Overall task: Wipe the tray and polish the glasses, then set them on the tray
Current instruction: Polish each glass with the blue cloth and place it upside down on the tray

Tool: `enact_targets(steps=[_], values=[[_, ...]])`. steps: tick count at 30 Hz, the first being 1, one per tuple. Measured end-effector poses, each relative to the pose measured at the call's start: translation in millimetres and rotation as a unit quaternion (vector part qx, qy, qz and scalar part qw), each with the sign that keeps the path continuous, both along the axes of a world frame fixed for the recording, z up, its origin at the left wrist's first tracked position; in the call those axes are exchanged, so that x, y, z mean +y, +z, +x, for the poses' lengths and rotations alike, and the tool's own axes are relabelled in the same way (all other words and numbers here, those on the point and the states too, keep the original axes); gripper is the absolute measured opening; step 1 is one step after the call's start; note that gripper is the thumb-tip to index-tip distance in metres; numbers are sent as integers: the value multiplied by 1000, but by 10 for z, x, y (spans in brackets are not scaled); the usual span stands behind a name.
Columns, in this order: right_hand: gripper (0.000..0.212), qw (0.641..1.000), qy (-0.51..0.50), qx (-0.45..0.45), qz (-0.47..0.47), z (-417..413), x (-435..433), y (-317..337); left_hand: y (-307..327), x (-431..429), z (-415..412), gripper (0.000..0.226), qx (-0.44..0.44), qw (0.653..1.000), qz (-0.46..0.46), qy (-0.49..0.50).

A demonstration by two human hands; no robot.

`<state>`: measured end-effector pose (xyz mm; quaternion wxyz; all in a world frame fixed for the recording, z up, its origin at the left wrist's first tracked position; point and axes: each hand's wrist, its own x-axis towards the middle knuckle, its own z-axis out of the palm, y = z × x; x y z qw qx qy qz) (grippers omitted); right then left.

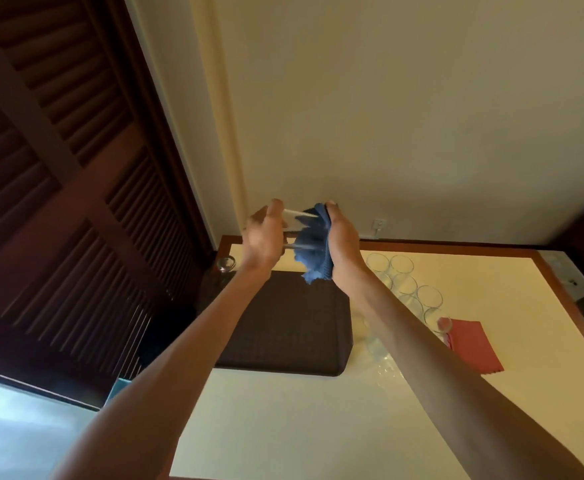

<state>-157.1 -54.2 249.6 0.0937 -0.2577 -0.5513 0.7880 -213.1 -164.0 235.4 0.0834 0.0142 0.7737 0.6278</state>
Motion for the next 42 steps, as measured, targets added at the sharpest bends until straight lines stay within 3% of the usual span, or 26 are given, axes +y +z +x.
enact_targets(steps=[4,7,10,12,13,15,18,20,22,26,30,34,42], values=[[30,969,-37,76,233,-38,-43,-42,29,76,43,49,13,999,19,30],[44,953,38,10,301,-98,55,-2,70,19,-47,50,68,997,-25,4],[42,976,99,-98,166,-158,182,105,70,-42,-55,35,220,975,-21,-7],[34,985,115,-121,49,-143,196,168,60,-71,-40,30,299,954,-18,-15],[33,985,117,-123,35,-129,172,196,53,-78,-44,29,316,948,-21,-14],[34,988,96,-100,63,-126,106,162,41,-64,-63,31,294,955,-22,0],[33,979,5,21,201,-108,-24,39,107,-25,-123,46,100,995,-19,6],[28,968,-17,71,240,-94,-60,-62,136,-33,-154,49,22,999,-25,-13],[29,967,-8,65,245,-110,-38,-135,130,-52,-163,54,57,997,-41,-13],[49,977,65,8,201,-129,77,-198,25,-89,-76,44,236,968,-84,5],[51,970,95,-44,219,-82,190,-275,-47,-101,59,35,311,940,-139,9],[44,971,100,-78,203,60,282,-475,-147,-97,190,38,321,931,-174,10],[45,966,48,-181,179,511,597,-1162,-699,-172,365,44,246,951,-188,8]])
